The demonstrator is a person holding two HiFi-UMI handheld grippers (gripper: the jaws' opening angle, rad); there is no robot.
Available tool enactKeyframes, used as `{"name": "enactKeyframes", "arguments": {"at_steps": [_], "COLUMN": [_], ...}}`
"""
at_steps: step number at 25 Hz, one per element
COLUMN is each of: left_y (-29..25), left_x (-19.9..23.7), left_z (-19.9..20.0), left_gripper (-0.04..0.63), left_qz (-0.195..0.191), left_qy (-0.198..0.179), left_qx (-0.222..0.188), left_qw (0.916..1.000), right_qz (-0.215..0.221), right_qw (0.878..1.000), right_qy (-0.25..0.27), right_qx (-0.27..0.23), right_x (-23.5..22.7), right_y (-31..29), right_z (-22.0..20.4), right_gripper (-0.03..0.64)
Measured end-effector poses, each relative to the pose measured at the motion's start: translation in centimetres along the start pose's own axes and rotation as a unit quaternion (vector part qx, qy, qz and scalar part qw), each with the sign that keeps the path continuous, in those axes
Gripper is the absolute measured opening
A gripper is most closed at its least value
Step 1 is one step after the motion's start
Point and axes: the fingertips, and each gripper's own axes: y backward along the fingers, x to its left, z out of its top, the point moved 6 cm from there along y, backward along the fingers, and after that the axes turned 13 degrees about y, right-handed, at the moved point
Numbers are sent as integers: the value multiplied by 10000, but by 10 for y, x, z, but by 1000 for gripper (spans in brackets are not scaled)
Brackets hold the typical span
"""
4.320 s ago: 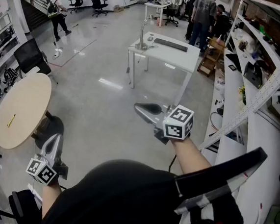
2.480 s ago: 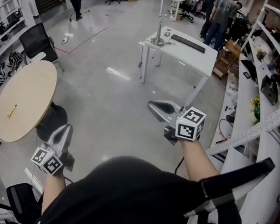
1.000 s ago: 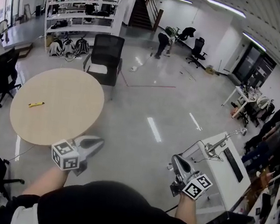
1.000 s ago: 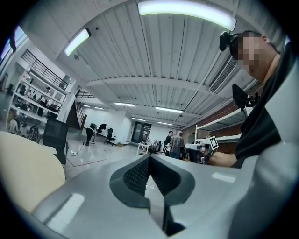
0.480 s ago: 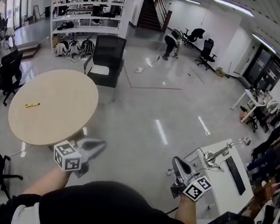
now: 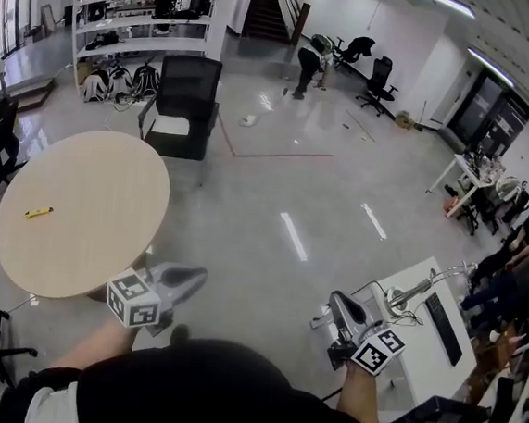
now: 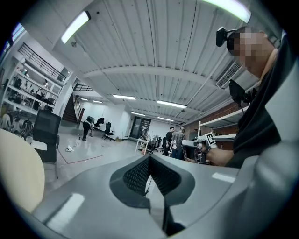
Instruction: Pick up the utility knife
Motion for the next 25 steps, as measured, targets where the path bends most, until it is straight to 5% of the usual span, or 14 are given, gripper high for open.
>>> {"name": "enactKeyframes", "arguments": {"at_steps": [9, 25], "left_y": [-16, 38], "left_x": [118, 267], "left_z": [83, 148], "left_gripper": [0, 0], "left_qz": [-299, 235], "left_qy": [-221, -101], "left_qx": [-141, -535], "left_qw": [9992, 9982], "right_qz": [-182, 463], "right_qw": [9991, 9978], "right_qy": [371, 481], "right_qx": [-114, 55], "right_x": [-29, -47], "right_y": [-133, -345], "right_z": [37, 49], "right_gripper": [15, 15]}}
